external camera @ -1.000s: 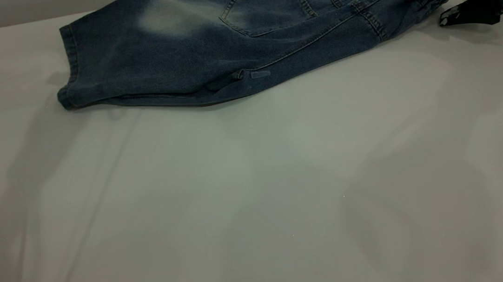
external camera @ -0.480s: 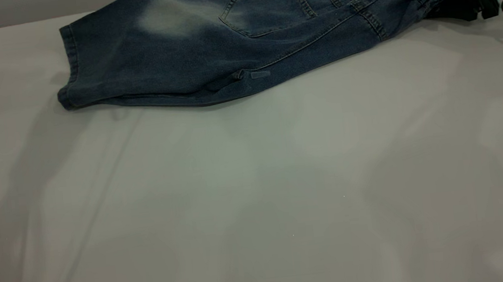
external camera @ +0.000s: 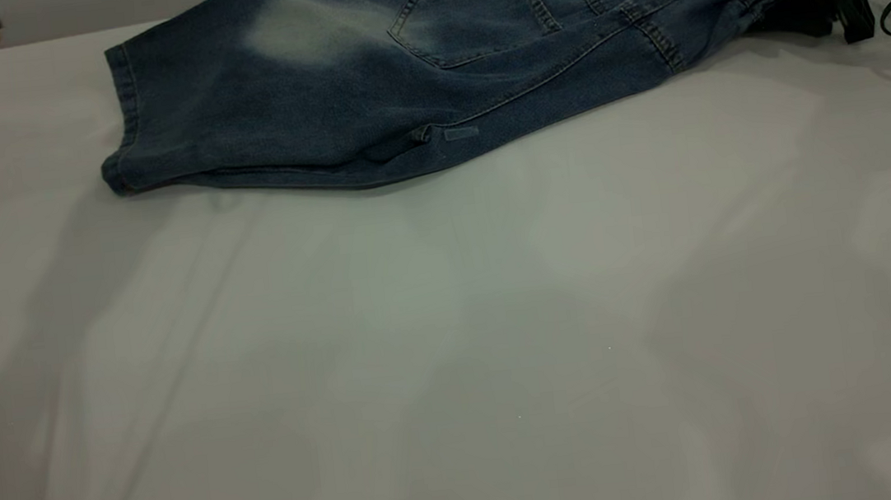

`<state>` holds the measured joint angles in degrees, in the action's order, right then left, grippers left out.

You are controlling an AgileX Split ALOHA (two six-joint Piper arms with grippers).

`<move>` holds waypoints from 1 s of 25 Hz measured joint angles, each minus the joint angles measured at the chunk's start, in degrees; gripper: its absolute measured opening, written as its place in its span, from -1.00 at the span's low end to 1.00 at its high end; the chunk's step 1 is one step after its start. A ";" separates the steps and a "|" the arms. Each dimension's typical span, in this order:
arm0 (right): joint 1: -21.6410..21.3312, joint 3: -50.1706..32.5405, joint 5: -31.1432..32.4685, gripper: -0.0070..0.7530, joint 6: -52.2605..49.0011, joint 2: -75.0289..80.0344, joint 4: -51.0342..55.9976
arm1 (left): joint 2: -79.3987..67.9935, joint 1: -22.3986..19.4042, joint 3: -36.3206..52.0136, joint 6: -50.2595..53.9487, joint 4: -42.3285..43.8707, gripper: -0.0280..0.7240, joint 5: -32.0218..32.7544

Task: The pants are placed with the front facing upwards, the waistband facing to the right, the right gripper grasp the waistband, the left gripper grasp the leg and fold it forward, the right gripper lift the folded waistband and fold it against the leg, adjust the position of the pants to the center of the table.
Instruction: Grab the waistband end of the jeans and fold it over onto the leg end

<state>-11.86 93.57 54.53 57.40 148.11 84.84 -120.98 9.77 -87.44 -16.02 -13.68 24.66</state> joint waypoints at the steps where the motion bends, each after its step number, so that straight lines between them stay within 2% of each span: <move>1: 0.00 0.00 0.68 -0.36 0.28 0.00 0.08 | -0.17 0.52 -0.55 0.00 0.00 0.30 0.35; 3: 0.05 0.00 1.28 -0.66 0.39 0.00 0.18 | -0.65 1.80 -2.36 0.00 0.00 0.30 0.82; 4: 0.04 0.00 1.28 -0.71 0.52 0.00 0.18 | -0.96 2.53 -3.31 0.00 -0.06 0.30 1.24; 8: 0.04 0.00 1.45 -0.70 0.52 0.00 0.37 | -3.48 5.16 -9.21 -0.06 0.06 0.30 6.01; 11: 0.04 0.00 1.45 -0.70 0.52 -0.17 0.48 | -6.62 6.64 -15.31 -0.06 0.24 0.30 11.98; 21: 0.04 0.00 1.56 -0.70 0.57 -0.17 0.49 | -21.39 10.71 -41.51 -0.52 2.79 0.30 33.18; 25: 0.04 0.00 1.61 -0.70 0.77 -0.17 0.33 | -27.13 12.67 -49.68 -0.52 5.68 0.30 39.02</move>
<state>-11.82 93.57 56.14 58.17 147.94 85.17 -148.11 22.45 -137.11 -16.54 -8.00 63.68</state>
